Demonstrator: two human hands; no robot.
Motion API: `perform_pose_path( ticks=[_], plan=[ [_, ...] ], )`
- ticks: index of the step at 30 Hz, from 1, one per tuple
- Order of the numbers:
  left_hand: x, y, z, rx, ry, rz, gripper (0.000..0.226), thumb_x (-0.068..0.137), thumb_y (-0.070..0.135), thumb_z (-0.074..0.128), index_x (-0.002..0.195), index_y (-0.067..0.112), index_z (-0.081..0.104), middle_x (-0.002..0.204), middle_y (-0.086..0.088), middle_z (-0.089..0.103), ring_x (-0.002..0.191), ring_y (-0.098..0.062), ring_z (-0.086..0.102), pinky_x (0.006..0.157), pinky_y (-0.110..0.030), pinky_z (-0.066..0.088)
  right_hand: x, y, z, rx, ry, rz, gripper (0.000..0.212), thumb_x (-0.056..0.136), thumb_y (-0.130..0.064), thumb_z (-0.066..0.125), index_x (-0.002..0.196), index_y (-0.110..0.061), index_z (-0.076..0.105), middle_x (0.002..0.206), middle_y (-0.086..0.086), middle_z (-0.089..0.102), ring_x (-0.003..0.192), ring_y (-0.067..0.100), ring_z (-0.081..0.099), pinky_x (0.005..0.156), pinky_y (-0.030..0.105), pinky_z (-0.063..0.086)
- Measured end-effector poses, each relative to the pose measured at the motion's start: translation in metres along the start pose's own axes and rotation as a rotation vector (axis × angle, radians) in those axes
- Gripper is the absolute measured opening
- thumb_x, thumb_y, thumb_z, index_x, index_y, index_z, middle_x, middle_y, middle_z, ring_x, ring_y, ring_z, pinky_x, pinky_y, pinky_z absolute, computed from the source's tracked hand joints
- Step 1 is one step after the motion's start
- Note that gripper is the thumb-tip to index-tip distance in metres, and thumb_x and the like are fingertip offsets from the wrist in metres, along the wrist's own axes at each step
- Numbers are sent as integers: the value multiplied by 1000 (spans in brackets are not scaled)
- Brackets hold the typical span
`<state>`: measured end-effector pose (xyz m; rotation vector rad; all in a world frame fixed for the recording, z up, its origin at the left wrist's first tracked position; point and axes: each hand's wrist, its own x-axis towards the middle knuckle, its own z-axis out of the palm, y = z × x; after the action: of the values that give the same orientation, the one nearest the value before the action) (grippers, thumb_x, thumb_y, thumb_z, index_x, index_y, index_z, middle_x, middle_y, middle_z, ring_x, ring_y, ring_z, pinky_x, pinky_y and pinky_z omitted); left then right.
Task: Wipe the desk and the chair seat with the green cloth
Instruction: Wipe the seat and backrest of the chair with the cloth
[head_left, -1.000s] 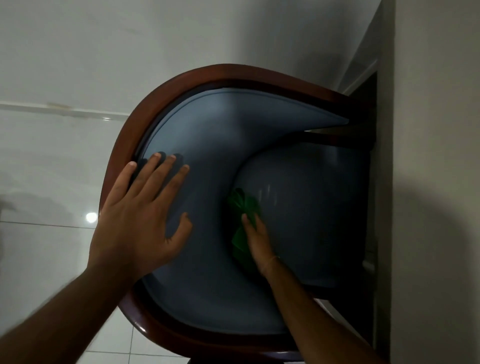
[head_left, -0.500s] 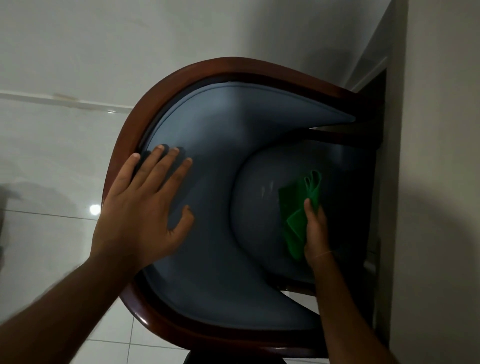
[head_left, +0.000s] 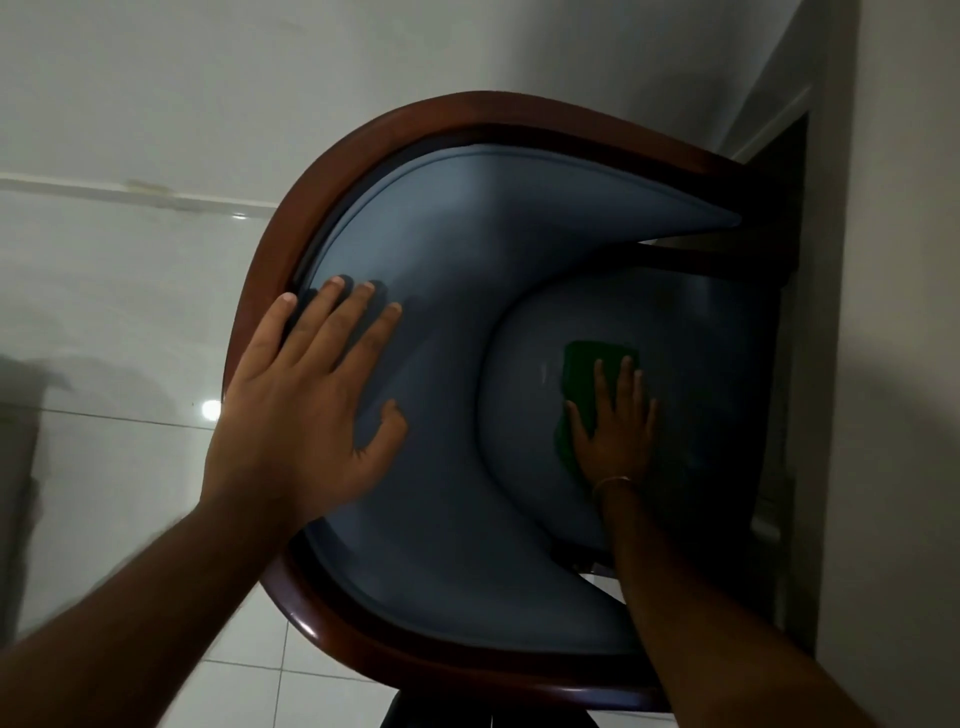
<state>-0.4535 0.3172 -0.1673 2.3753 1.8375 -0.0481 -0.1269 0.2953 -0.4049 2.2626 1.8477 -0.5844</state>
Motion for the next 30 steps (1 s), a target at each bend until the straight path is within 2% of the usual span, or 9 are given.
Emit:
perform_pose_path(
  ticks=[3, 8, 10, 12, 14, 16, 20, 25, 30],
  plan=[
    [1, 1, -1, 0, 1, -2, 77, 99, 52, 43, 167, 17, 40, 177, -8, 35, 168, -25, 24, 138, -51, 13, 22, 14, -11, 95, 10, 77, 72, 107, -47, 46, 168, -22, 17, 176, 14, 4, 163, 38, 8, 130, 57, 18],
    [-1, -1, 1, 14, -3, 0, 76, 100, 52, 43, 168, 17, 40, 178, -8, 34, 168, -26, 23, 138, -51, 13, 29, -6, -13, 106, 5, 98, 64, 110, -33, 41, 167, -16, 17, 176, 16, 6, 163, 39, 6, 132, 52, 13],
    [0, -2, 1, 19, -9, -4, 76, 100, 52, 43, 168, 17, 39, 178, -9, 33, 168, -26, 23, 138, -51, 12, 18, -21, -11, 51, -57, -81, 65, 107, -26, 45, 166, -12, 22, 175, 17, 12, 162, 40, 12, 132, 54, 12],
    [0, -2, 2, 24, -14, -4, 76, 100, 52, 43, 168, 17, 39, 178, -9, 33, 168, -27, 23, 138, -51, 12, -11, -38, -2, 36, -203, -385, 65, 104, -18, 49, 165, -11, 26, 174, 13, 15, 162, 38, 16, 130, 55, 18],
    [0, 0, 1, 25, -10, 1, 76, 100, 52, 42, 167, 16, 40, 178, -10, 34, 168, -27, 24, 138, -51, 13, -47, -45, 7, 47, -337, -602, 59, 109, -22, 46, 164, -14, 27, 174, 8, 14, 161, 32, 20, 129, 50, 23],
    [1, 1, 0, 27, -7, -1, 76, 99, 52, 42, 167, 16, 41, 177, -10, 35, 168, -28, 25, 138, -51, 13, -53, -44, 8, 4, -376, -682, 57, 112, -32, 40, 165, -19, 23, 175, 4, 8, 163, 28, 15, 131, 45, 19],
    [2, -1, 0, 33, -1, 1, 77, 100, 52, 42, 167, 16, 40, 177, -10, 34, 168, -27, 24, 138, -51, 13, -17, -51, -17, -215, -407, -775, 59, 114, -38, 22, 167, -27, 0, 175, 1, -14, 164, 24, -10, 132, 39, 0],
    [2, 1, 2, 43, 9, 4, 76, 99, 50, 44, 166, 15, 42, 176, -10, 37, 167, -28, 27, 137, -52, 15, 47, -81, -69, -220, -278, -560, 57, 115, -36, 19, 168, -24, 1, 177, 2, -10, 164, 22, -6, 132, 35, 3],
    [1, 2, -1, 44, -5, -5, 76, 99, 50, 44, 167, 15, 42, 176, -11, 36, 167, -28, 26, 138, -51, 13, 55, -49, -117, -112, -182, -14, 63, 114, -44, 23, 168, -20, 1, 177, 12, -7, 164, 28, -5, 133, 44, 1]
  ],
)
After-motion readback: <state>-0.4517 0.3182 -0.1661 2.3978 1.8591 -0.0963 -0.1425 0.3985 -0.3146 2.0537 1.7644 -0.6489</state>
